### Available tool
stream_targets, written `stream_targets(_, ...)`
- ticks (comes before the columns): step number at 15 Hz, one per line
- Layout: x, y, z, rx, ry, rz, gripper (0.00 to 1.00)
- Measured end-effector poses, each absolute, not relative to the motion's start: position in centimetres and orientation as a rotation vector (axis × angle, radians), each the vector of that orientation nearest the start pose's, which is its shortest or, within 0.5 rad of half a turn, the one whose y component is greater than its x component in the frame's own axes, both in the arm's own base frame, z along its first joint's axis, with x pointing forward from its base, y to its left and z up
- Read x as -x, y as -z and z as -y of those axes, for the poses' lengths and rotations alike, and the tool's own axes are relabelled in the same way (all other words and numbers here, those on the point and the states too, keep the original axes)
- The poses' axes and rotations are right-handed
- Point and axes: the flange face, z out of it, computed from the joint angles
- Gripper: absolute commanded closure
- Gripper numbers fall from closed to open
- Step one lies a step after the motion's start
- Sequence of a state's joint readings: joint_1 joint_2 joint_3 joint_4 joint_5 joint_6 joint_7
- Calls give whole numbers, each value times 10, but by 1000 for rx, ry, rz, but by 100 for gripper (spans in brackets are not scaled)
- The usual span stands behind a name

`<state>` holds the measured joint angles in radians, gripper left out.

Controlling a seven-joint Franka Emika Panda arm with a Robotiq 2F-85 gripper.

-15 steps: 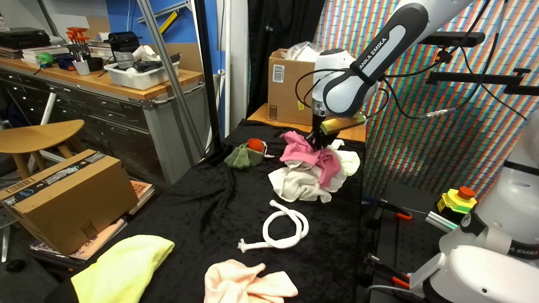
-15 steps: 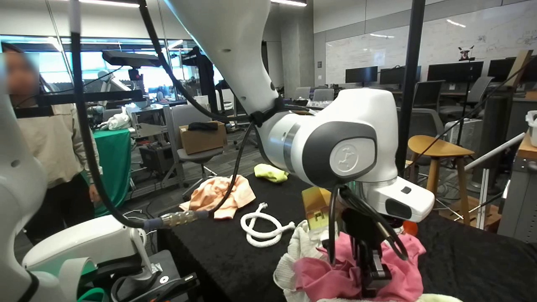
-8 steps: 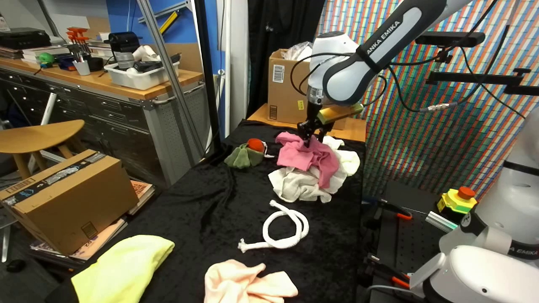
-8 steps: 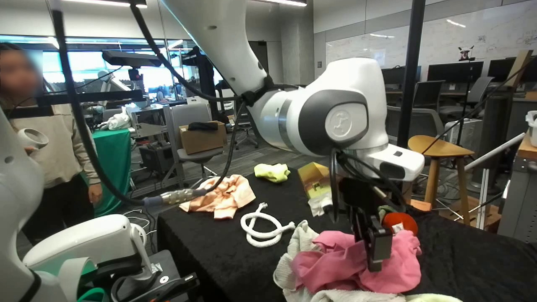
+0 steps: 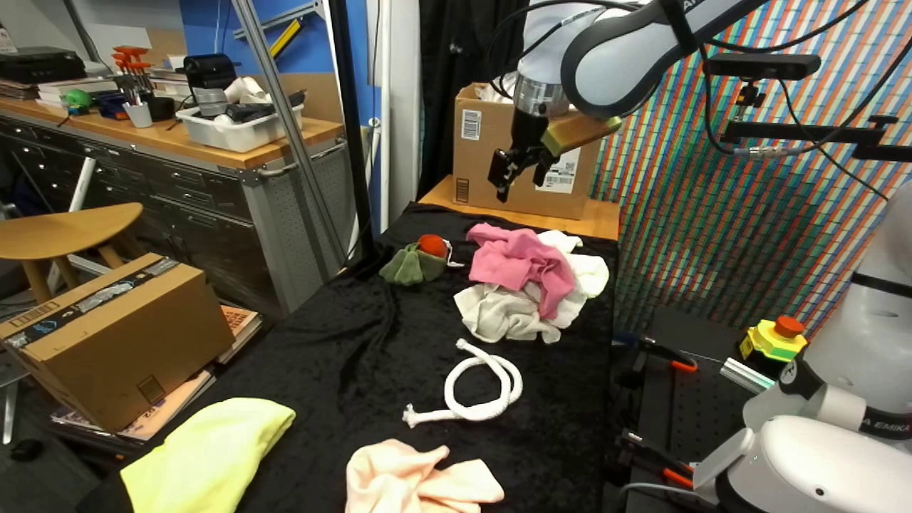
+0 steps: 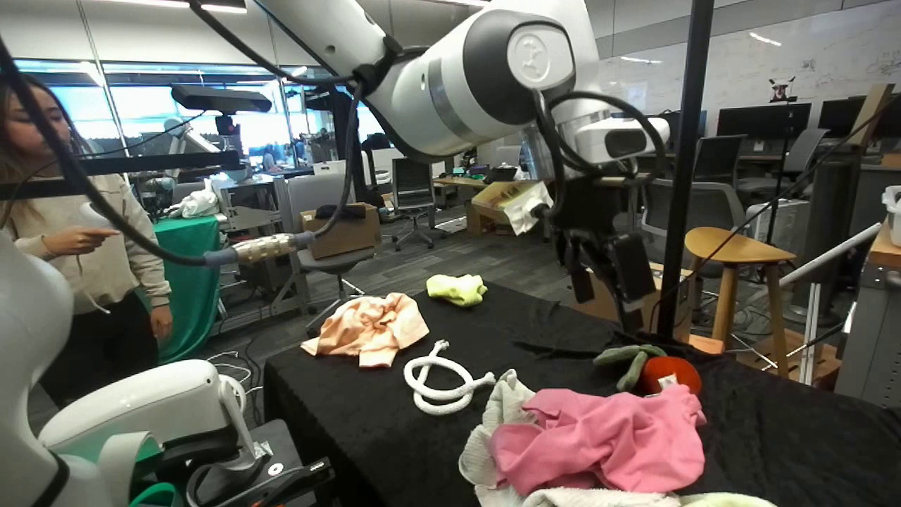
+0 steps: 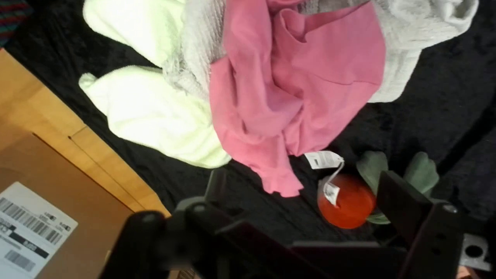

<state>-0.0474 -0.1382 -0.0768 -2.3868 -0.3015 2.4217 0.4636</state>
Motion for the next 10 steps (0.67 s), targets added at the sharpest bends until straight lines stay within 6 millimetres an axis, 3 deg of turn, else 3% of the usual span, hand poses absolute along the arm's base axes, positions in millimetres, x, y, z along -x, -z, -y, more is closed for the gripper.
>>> stream_targets(4,-496,-399,5,3257,367,-406,0)
stream_targets(10,-488,-367,-65,3223,225,-214,0)
